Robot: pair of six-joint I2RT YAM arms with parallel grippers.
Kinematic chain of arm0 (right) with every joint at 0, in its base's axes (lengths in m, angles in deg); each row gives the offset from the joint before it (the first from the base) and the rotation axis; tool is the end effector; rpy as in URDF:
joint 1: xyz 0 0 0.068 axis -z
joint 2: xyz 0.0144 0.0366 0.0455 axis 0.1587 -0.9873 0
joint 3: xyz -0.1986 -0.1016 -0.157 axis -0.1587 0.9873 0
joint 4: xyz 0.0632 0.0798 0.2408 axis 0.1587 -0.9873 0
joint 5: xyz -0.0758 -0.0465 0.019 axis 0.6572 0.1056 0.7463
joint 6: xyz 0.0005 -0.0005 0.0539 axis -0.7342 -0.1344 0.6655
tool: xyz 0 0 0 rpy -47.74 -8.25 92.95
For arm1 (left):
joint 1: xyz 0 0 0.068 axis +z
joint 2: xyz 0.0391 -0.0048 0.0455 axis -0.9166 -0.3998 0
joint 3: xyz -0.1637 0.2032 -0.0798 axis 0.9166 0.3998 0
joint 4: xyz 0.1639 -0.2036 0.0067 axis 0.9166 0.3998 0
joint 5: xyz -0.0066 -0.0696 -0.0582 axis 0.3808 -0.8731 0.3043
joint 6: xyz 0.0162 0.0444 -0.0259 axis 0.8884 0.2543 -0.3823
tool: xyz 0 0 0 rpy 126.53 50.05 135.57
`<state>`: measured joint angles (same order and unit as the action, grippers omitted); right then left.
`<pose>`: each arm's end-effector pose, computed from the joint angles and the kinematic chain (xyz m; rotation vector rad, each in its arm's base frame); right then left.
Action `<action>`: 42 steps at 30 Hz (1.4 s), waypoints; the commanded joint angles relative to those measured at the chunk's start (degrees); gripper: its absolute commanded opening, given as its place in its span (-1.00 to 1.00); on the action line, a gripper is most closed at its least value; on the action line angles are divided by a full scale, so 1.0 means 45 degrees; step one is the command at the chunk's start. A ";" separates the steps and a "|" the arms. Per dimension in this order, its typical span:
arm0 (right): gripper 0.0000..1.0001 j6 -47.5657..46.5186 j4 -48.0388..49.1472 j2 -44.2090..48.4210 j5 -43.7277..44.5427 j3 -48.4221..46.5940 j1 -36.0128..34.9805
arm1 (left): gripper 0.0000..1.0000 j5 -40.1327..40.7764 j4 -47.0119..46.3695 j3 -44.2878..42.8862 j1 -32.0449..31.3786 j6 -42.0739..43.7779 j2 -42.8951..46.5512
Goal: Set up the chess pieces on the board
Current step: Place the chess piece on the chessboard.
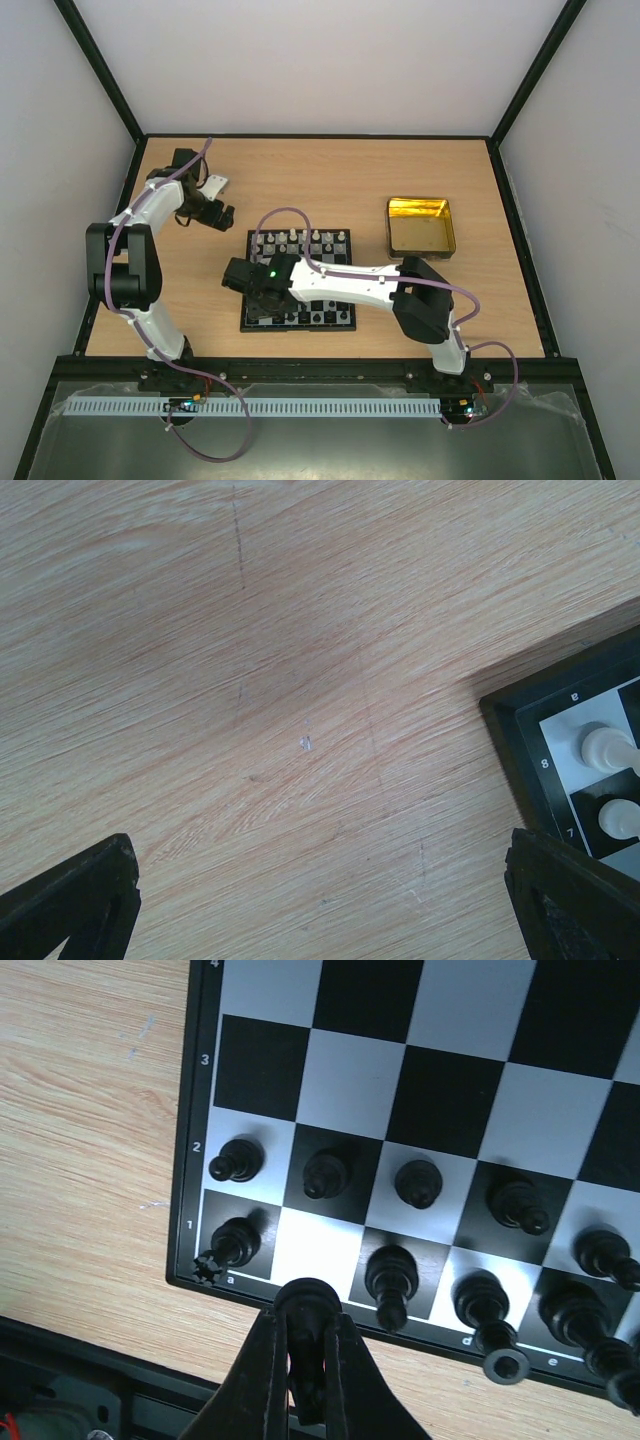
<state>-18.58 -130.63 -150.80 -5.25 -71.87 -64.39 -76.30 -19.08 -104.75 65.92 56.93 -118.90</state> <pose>0.1151 0.3983 0.2230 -0.3463 3.0234 0.5069 0.3599 -0.0093 0.2166 0.5333 2.6677 -0.1408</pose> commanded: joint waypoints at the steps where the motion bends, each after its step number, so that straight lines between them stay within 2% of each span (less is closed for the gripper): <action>1: -0.96 0.0146 0.0252 -0.0534 -0.0038 -0.0240 -0.0228 | 0.98 -0.0110 -0.0056 0.0066 0.0095 0.0046 -0.0189; 22: -0.96 -0.0118 -0.0322 -0.1439 -0.0109 -0.1093 -0.0421 | 0.98 -0.0190 -0.0035 -0.0027 0.0129 0.0055 -0.0396; 42: -0.92 -0.0176 -0.0027 -0.1446 -0.0374 -0.0561 -0.0066 | 0.99 -0.0265 0.0035 -0.0267 0.0231 0.0055 -0.0719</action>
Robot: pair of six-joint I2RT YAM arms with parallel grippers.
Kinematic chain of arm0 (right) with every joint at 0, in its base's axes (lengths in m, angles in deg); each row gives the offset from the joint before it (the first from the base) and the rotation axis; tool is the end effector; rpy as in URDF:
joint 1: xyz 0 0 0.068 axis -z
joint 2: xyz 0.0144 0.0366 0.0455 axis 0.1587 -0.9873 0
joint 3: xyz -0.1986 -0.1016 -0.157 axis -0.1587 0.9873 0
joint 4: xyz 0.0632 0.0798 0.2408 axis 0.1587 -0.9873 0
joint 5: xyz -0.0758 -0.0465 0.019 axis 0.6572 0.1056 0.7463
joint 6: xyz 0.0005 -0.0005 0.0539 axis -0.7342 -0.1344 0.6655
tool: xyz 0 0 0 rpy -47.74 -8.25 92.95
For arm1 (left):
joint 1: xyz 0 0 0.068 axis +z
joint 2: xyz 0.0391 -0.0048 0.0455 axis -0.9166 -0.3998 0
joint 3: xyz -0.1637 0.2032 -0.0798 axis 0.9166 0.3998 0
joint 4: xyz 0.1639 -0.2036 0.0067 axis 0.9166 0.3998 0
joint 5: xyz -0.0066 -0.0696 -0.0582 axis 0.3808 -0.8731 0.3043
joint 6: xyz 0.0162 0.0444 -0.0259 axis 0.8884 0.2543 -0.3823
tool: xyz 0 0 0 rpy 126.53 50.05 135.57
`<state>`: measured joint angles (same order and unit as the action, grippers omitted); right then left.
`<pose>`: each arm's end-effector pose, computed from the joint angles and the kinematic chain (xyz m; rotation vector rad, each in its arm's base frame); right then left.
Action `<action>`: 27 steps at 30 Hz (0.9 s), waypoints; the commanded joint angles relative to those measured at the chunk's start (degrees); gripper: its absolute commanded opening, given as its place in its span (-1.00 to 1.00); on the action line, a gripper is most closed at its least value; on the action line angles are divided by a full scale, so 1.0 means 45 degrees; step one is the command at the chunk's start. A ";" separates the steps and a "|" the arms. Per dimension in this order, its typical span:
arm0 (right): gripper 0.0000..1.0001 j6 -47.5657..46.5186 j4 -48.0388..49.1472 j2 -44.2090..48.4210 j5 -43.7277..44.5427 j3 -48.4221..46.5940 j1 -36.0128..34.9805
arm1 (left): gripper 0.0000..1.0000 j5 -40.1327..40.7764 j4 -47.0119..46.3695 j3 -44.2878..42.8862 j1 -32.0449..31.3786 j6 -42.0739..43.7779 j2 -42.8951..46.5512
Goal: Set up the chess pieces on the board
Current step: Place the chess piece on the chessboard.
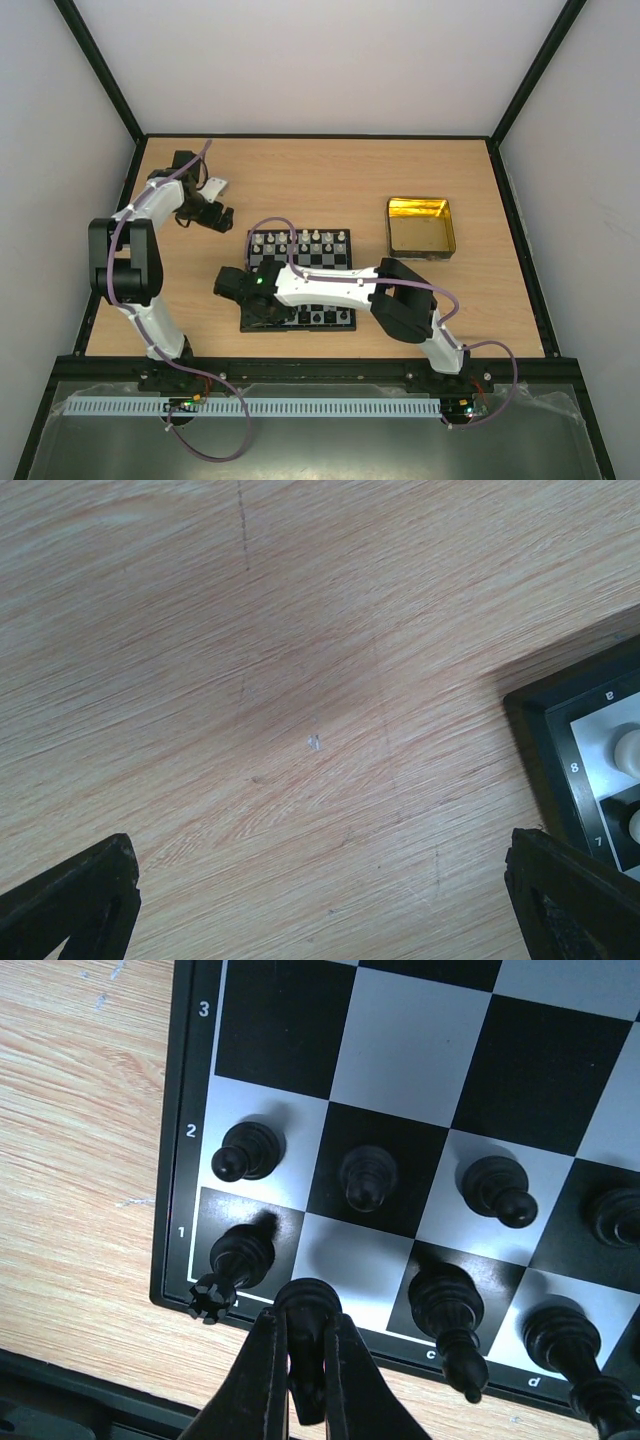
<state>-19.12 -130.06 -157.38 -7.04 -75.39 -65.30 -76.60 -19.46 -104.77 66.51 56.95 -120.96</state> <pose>0.1132 0.4201 0.1943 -0.3954 3.0704 0.4708 0.3642 -0.0058 0.2047 0.5229 2.6966 -0.1534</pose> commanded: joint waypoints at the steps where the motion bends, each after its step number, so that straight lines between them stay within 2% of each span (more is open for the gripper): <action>1: -0.92 -0.0063 -0.0091 0.0055 -0.0020 0.0335 0.0152 | 0.98 -0.0224 0.0140 -0.0306 0.0117 0.0030 -0.0301; 10: -0.91 -0.0092 0.0155 0.0157 -0.0177 0.0630 0.0305 | 0.98 -0.0465 0.0299 -0.0642 0.0256 -0.0018 -0.0579; 27: -0.72 -0.0307 0.0313 0.0094 -0.0493 0.0664 0.0369 | 0.99 -0.0367 0.0417 -0.0903 0.0286 0.0014 -0.0779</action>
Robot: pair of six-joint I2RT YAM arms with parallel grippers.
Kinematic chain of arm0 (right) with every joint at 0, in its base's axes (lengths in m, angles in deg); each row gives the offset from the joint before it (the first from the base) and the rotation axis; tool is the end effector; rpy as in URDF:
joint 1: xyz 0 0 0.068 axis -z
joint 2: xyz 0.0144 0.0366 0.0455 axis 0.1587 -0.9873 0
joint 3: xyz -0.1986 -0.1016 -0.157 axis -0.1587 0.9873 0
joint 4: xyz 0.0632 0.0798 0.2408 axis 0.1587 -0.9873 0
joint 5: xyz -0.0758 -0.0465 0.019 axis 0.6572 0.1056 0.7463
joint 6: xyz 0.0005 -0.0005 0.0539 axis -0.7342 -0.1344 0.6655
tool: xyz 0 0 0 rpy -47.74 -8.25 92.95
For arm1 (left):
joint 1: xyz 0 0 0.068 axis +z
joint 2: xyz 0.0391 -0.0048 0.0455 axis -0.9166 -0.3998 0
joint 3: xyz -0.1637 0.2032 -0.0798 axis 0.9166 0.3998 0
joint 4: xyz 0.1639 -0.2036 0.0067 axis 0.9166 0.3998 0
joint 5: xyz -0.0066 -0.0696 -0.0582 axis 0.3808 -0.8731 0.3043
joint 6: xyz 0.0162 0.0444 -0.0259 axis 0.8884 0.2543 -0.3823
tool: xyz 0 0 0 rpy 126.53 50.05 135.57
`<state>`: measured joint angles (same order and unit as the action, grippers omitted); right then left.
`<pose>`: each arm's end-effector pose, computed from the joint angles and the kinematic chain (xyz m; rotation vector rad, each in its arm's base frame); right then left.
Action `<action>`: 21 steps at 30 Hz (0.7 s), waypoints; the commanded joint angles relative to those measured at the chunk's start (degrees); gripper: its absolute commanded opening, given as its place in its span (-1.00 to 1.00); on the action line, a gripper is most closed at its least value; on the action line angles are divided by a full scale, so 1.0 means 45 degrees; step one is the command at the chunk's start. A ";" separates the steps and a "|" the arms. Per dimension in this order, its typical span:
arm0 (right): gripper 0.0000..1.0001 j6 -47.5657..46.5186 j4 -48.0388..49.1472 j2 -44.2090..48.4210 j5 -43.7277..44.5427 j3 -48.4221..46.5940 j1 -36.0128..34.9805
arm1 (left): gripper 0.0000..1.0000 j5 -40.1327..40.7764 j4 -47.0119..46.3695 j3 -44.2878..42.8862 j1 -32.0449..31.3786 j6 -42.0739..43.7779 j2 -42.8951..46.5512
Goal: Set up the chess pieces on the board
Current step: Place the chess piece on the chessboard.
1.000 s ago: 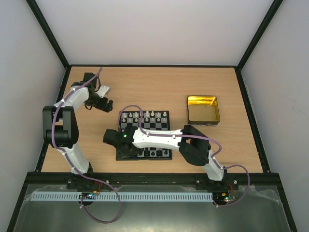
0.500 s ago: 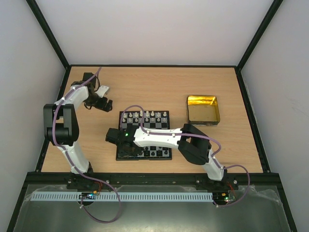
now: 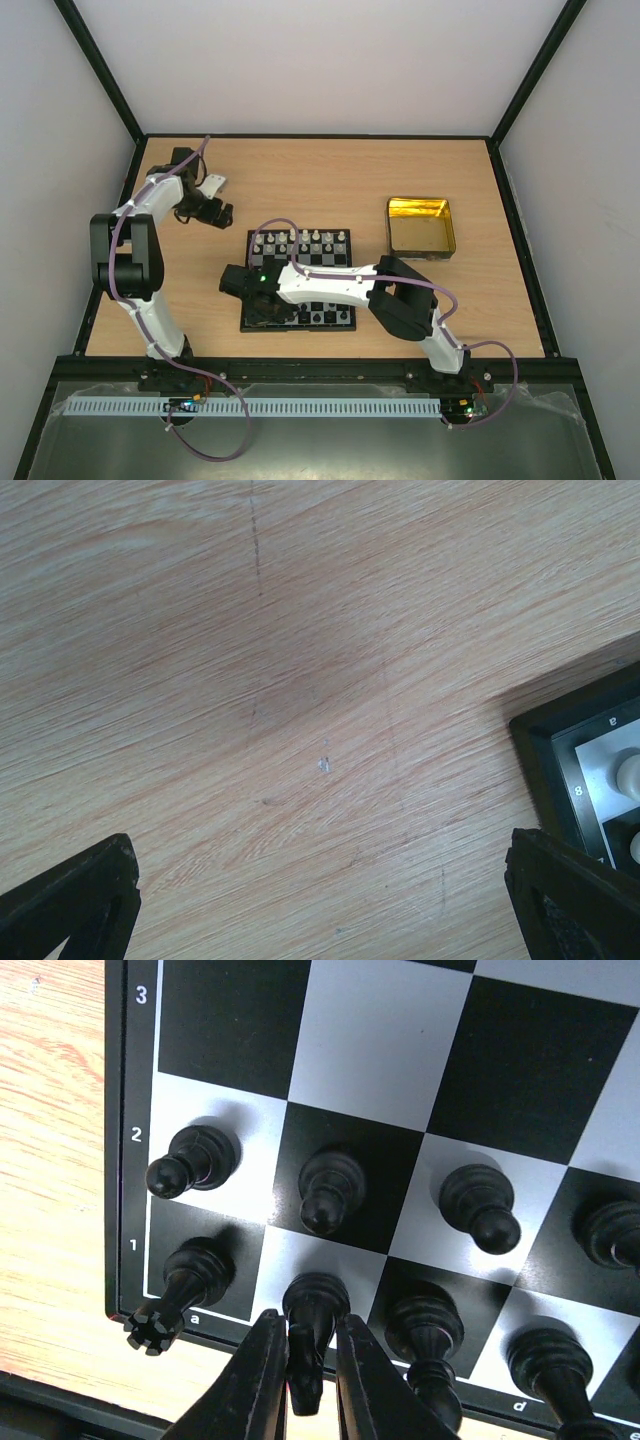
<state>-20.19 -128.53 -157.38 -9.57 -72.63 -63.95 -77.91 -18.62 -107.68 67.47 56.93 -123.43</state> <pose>0.1202 0.4134 0.1819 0.3924 -3.0494 -0.4637 0.3750 -0.0003 0.2036 0.5047 2.7005 -0.1819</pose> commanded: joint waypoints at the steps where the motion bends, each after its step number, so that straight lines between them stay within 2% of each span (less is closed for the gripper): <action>1: -0.72 -0.0072 -0.0026 0.0103 0.0056 0.0062 0.0068 | 0.98 -0.0066 0.0232 -0.0243 0.0066 0.0025 -0.0232; 21: -0.60 0.0069 -0.0026 0.0280 0.0326 0.0052 0.0029 | 0.98 -0.0123 0.0271 -0.0201 0.0062 0.0026 -0.0154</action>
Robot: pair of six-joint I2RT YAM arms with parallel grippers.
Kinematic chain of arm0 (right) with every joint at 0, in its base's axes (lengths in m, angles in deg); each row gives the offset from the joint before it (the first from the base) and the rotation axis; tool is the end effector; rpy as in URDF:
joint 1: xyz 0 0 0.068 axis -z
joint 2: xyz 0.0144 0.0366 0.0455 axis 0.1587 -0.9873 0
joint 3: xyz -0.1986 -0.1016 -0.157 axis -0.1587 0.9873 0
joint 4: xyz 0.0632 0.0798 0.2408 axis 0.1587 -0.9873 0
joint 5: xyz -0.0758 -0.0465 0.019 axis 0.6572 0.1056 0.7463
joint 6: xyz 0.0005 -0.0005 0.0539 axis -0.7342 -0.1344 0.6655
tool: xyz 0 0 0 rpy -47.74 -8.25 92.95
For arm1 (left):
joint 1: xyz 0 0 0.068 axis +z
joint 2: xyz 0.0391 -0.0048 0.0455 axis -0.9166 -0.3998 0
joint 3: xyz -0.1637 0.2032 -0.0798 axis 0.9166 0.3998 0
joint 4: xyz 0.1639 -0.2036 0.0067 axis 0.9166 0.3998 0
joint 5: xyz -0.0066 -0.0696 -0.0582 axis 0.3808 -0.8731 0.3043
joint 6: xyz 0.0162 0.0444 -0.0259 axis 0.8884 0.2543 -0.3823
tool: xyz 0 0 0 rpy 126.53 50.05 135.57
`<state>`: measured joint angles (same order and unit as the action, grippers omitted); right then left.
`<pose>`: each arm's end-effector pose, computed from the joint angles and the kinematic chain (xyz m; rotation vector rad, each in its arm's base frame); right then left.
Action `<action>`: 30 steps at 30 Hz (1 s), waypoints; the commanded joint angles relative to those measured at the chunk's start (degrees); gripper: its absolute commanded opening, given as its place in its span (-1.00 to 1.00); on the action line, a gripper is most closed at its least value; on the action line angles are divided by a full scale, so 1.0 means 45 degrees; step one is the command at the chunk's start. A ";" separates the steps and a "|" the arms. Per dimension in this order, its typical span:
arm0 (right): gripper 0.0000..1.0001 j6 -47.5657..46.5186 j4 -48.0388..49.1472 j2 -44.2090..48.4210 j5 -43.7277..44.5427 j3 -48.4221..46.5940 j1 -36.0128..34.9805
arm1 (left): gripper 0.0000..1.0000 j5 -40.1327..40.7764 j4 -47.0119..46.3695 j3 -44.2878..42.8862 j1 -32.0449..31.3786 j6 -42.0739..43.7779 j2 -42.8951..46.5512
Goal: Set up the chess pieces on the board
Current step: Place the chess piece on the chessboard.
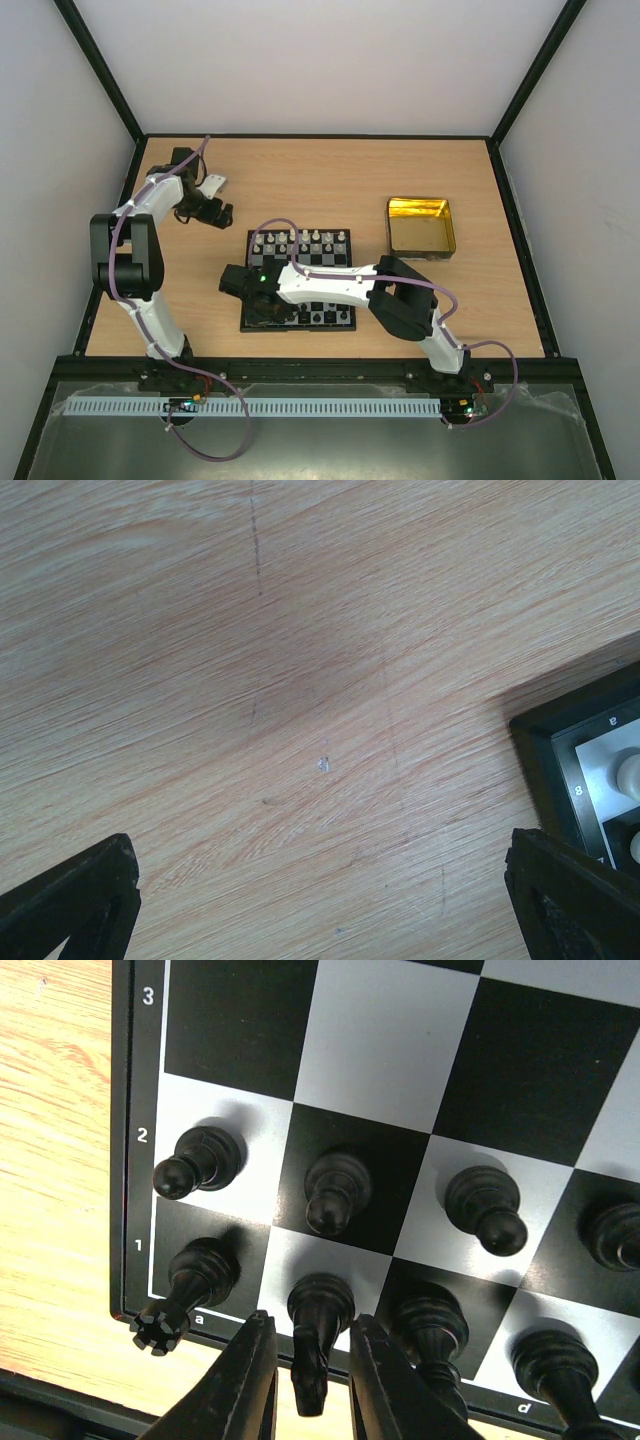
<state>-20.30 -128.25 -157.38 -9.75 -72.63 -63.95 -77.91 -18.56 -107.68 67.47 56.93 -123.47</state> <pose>0.1203 0.4139 0.1820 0.3963 -3.0470 -0.4724 0.3750 -0.0003 0.2033 0.5047 2.7022 -0.1825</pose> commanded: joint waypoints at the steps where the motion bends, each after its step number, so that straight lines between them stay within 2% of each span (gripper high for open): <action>1: -0.57 0.0112 -0.0089 0.0314 0.0376 0.0052 0.0029 | 0.98 -0.0106 0.0256 -0.0201 0.0062 0.0024 -0.0147; 7: -0.50 0.0122 -0.0088 0.0388 0.0482 0.0033 0.0009 | 0.98 -0.0137 0.0314 -0.0259 0.0051 0.0008 -0.0123; 30: -0.50 0.0085 -0.0012 0.0634 0.0770 0.0053 -0.0004 | 0.98 -0.0033 0.0334 -0.0204 0.0023 0.0066 -0.0161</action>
<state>-20.17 -128.18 -156.66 -7.63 -72.63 -63.95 -77.91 -18.49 -107.68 67.47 56.95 -123.47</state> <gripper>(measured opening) 0.252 0.993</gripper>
